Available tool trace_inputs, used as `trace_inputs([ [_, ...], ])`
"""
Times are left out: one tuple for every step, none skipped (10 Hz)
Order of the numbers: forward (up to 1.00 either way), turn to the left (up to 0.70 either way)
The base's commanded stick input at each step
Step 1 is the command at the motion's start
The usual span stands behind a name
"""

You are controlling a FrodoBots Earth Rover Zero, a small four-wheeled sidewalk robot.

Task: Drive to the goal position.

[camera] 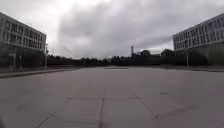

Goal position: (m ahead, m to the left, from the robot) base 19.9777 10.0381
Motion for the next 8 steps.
trace_inputs([
  [0.70,0.00],
  [0.70,0.00],
  [0.70,0.00],
  [0.70,0.00],
  [0.70,0.00],
  [0.70,0.00],
  [0.70,0.00],
  [0.70,0.00],
])
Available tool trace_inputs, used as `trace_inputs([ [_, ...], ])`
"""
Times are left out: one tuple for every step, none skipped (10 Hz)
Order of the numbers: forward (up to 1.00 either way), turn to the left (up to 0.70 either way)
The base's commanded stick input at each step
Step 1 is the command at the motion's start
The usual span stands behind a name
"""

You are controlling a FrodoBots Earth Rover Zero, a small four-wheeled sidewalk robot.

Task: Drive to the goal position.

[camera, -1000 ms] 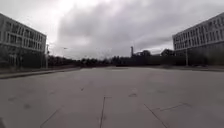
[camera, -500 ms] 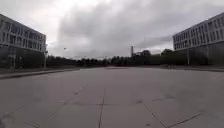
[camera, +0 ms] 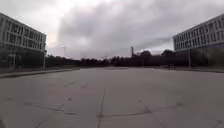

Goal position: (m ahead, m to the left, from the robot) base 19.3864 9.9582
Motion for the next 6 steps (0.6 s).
trace_inputs([
  [0.70,0.00],
  [0.70,0.00],
  [0.70,0.00],
  [0.70,0.00],
  [0.70,0.00],
  [0.70,0.00],
])
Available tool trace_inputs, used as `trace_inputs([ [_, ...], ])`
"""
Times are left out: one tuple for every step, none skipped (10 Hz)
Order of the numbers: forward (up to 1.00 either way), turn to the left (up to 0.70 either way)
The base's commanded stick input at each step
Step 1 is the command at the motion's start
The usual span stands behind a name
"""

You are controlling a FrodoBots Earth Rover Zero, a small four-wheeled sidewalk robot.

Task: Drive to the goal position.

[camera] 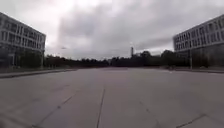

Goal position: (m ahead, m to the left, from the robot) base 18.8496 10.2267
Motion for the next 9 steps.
trace_inputs([
  [0.70,0.00],
  [0.70,0.00],
  [0.70,0.00],
  [0.70,0.00],
  [0.70,0.00],
  [0.70,0.00],
  [0.70,0.00],
  [0.70,0.00],
  [0.70,0.00],
])
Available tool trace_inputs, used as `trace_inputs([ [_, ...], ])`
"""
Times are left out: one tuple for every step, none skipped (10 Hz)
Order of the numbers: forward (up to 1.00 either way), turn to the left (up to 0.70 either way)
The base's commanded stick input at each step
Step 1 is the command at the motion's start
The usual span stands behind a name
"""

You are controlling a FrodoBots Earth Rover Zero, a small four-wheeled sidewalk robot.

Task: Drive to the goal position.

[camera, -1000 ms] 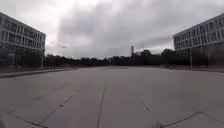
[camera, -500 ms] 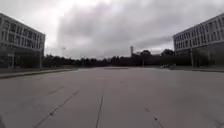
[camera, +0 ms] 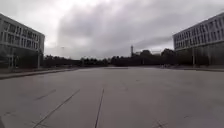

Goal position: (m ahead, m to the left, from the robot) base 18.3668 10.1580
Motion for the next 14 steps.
trace_inputs([
  [0.70,0.00],
  [0.70,0.00],
  [0.70,0.00],
  [0.70,0.00],
  [0.70,0.00],
  [0.70,0.00],
  [0.70,0.00],
  [0.70,0.00],
  [0.70,0.00],
  [0.70,0.00],
  [0.70,0.00],
  [0.70,0.00],
  [0.70,0.00],
  [0.70,0.00],
])
